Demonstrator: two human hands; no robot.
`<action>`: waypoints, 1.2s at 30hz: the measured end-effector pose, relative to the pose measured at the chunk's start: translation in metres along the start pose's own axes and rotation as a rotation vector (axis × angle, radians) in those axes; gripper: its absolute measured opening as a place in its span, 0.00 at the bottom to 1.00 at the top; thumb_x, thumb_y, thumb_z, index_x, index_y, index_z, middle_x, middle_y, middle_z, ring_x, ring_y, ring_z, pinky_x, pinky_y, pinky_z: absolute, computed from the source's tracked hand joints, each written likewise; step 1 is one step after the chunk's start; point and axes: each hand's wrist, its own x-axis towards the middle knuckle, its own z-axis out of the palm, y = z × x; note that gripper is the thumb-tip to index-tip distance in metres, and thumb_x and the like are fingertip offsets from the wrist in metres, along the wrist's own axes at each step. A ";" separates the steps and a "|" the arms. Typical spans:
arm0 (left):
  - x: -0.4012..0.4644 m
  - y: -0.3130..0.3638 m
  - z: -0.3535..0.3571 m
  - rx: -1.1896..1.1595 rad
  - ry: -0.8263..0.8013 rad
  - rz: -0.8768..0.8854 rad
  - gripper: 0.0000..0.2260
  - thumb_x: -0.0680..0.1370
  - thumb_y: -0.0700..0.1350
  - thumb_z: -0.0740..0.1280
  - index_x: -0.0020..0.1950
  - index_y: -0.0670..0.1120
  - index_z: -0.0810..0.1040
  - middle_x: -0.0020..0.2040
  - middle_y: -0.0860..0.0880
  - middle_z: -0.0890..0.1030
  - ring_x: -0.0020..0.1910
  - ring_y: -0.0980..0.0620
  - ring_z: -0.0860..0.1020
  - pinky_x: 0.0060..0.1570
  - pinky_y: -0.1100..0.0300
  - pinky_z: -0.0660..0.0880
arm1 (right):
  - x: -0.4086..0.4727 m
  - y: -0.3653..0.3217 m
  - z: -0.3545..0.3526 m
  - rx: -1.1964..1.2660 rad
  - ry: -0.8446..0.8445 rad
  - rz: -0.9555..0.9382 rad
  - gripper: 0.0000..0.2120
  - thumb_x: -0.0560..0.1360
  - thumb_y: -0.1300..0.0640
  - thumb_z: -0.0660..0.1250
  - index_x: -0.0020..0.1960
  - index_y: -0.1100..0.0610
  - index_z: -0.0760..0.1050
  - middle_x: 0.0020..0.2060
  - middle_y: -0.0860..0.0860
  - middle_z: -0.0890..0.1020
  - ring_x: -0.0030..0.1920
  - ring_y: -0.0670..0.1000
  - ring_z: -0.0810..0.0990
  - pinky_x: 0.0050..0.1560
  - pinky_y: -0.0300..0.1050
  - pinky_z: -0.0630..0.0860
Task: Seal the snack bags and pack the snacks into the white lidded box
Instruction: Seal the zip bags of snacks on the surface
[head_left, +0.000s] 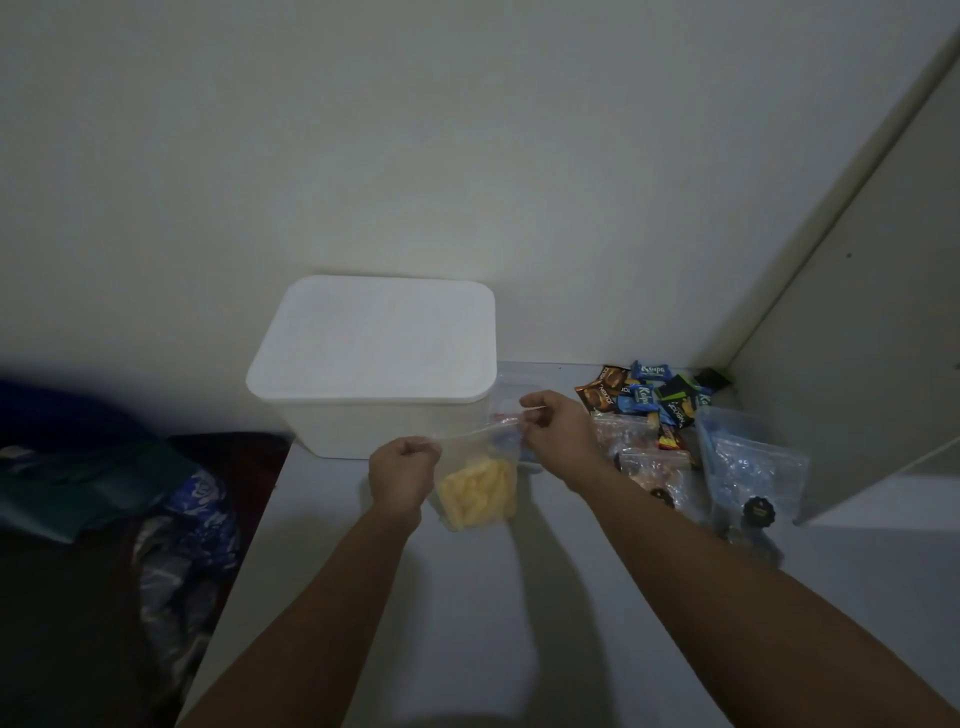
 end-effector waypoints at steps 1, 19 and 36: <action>0.001 0.000 0.000 0.027 0.000 0.016 0.08 0.72 0.37 0.71 0.50 0.39 0.81 0.42 0.44 0.81 0.42 0.46 0.78 0.51 0.49 0.78 | 0.002 0.000 0.001 0.013 -0.001 0.023 0.18 0.72 0.73 0.64 0.59 0.59 0.76 0.45 0.56 0.83 0.50 0.58 0.83 0.49 0.55 0.82; -0.077 -0.016 0.116 0.518 -0.473 0.265 0.05 0.73 0.38 0.67 0.47 0.47 0.78 0.45 0.49 0.79 0.46 0.50 0.78 0.43 0.61 0.75 | -0.032 0.081 -0.136 -0.287 0.165 0.328 0.15 0.73 0.59 0.68 0.60 0.60 0.76 0.54 0.56 0.80 0.50 0.53 0.78 0.47 0.44 0.75; -0.092 -0.051 0.219 0.382 -0.472 0.009 0.14 0.72 0.35 0.62 0.56 0.44 0.77 0.46 0.45 0.82 0.45 0.48 0.80 0.43 0.54 0.78 | -0.021 0.147 -0.167 0.163 -0.095 0.318 0.14 0.71 0.47 0.70 0.54 0.42 0.70 0.51 0.51 0.82 0.51 0.56 0.83 0.51 0.61 0.81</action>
